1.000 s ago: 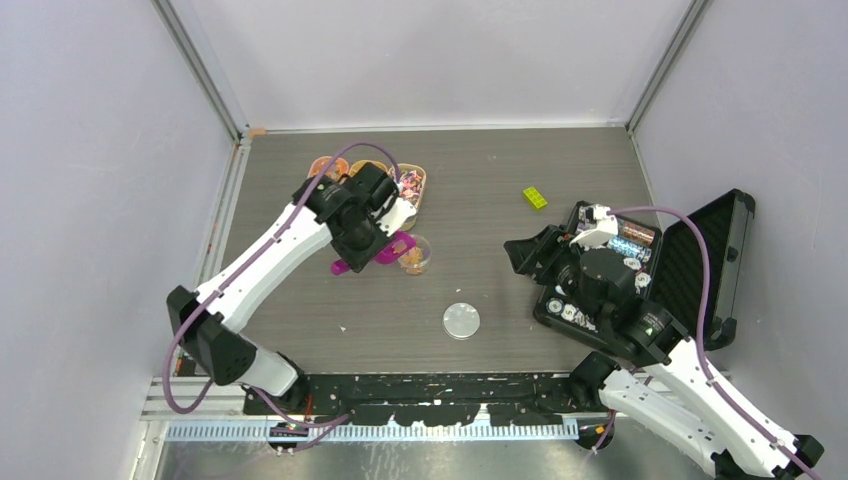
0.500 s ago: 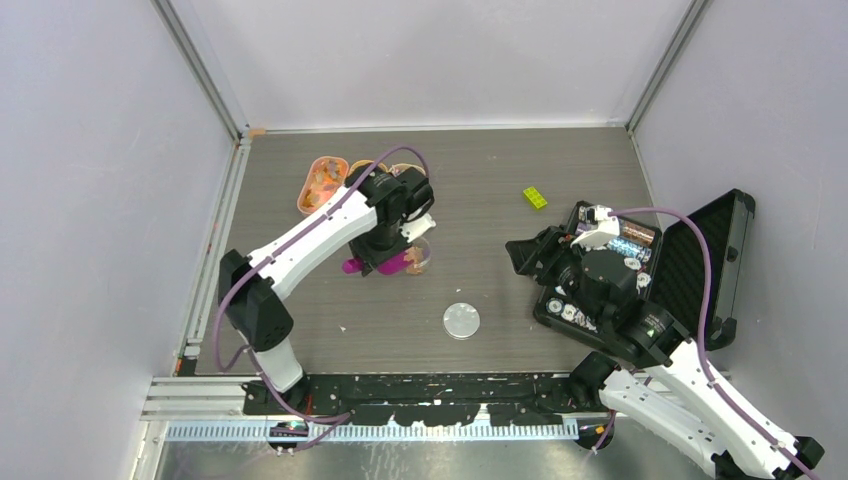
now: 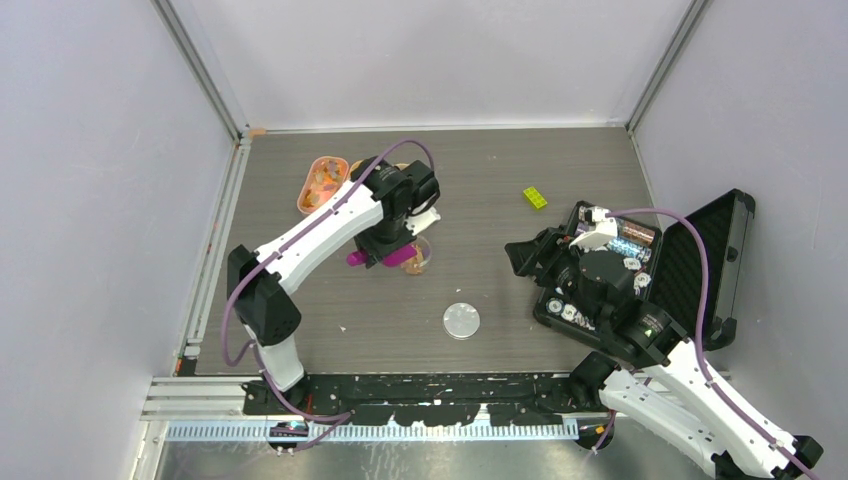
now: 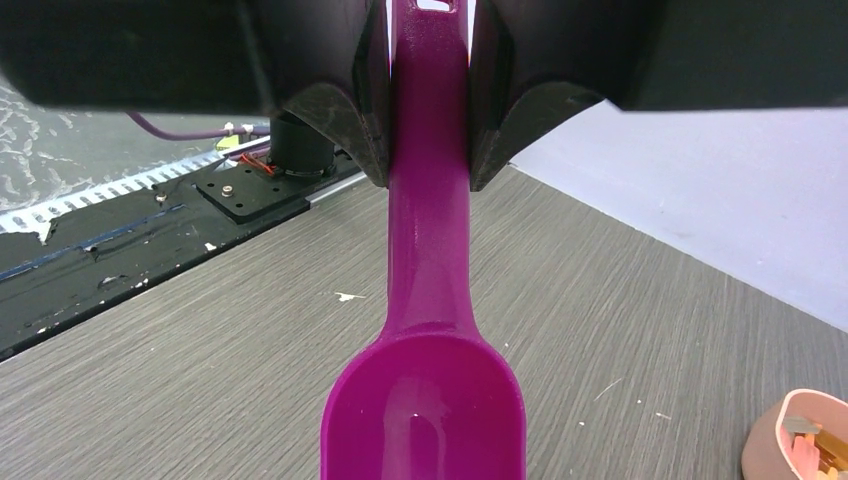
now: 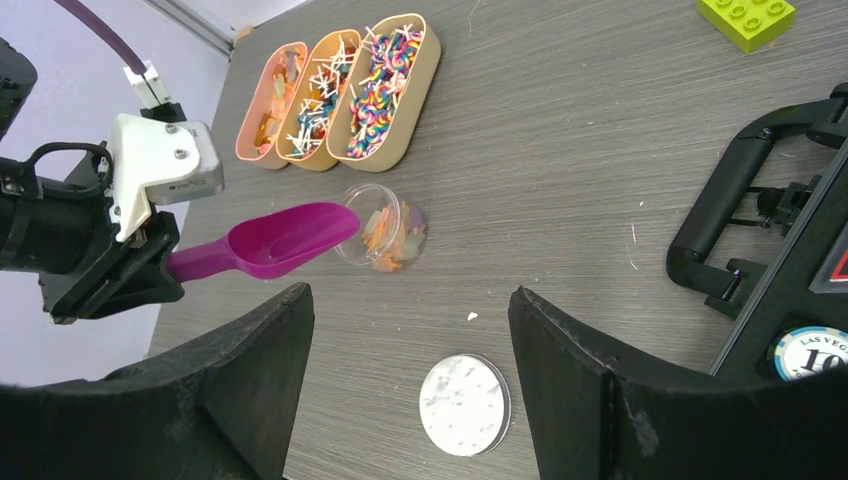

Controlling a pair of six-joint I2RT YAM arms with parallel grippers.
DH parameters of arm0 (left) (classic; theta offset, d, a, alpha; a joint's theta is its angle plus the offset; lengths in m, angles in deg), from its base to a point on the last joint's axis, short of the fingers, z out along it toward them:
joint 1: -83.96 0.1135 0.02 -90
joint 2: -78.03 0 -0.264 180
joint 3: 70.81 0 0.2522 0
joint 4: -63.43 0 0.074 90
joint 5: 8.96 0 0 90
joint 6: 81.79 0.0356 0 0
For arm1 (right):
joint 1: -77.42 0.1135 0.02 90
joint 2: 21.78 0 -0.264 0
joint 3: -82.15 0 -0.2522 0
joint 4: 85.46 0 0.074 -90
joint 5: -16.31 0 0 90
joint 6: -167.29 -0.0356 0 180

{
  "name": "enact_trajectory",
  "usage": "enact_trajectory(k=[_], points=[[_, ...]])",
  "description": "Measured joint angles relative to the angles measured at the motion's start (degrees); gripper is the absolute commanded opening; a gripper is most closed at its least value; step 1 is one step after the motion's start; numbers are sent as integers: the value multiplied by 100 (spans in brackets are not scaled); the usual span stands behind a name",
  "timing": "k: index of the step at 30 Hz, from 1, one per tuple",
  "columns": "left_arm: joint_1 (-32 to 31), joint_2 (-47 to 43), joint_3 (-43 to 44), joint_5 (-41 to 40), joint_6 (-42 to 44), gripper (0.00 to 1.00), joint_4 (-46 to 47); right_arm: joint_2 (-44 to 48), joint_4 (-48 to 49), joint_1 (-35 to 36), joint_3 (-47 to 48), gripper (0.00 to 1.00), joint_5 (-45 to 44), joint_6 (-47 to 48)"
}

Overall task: Pack the candies
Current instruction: Place the fake candies in the packing bottle.

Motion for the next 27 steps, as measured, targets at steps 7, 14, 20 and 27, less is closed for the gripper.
enact_trajectory(k=[7, 14, 20, 27], points=[[7, -87, 4, -2, 31, 0, 70, 11, 0, 0, -2, 76, 37, 22], [376, -1099, -426, 306, 59, 0, 748, 24, 251, 0, -109, 75, 457, 240], [1335, -2514, -1434, 1353, 94, 0, 1657, -170, 787, 2, -173, 71, 990, 678], [2238, -3340, -2328, 3086, 76, 0, 2247, -859, 2286, 195, -197, 67, 2203, 1657]])
